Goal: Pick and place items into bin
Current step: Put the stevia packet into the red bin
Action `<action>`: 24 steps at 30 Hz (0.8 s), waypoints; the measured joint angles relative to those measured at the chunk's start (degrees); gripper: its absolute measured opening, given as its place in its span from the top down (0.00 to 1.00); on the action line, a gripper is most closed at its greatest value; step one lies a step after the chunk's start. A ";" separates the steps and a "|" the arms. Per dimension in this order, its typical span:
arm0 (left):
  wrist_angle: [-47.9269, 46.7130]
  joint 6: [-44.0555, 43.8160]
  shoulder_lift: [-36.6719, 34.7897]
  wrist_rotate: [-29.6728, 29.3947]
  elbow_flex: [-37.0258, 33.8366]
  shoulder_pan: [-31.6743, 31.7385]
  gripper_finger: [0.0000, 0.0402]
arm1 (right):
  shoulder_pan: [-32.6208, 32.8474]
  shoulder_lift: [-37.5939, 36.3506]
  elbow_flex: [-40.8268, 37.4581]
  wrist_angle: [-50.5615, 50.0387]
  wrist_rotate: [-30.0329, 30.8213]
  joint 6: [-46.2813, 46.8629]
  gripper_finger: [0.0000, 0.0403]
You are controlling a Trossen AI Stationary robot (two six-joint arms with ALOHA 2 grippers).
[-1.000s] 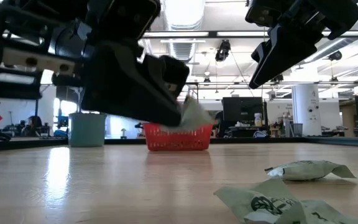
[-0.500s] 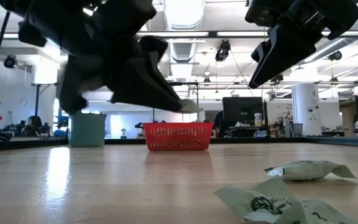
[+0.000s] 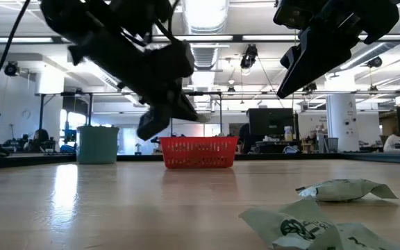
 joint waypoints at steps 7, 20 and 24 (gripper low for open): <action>-0.95 -0.96 0.02 0.08 -0.02 5.48 0.99 | 0.00 0.00 0.00 0.00 -0.02 -0.68 0.79; -4.07 -6.22 0.04 -0.27 -0.04 7.31 0.90 | 0.00 0.00 0.00 0.09 -0.02 -0.89 0.80; -5.17 -7.54 -0.07 -0.89 -0.04 7.29 0.79 | 0.00 0.00 0.00 0.27 -0.02 -0.90 0.79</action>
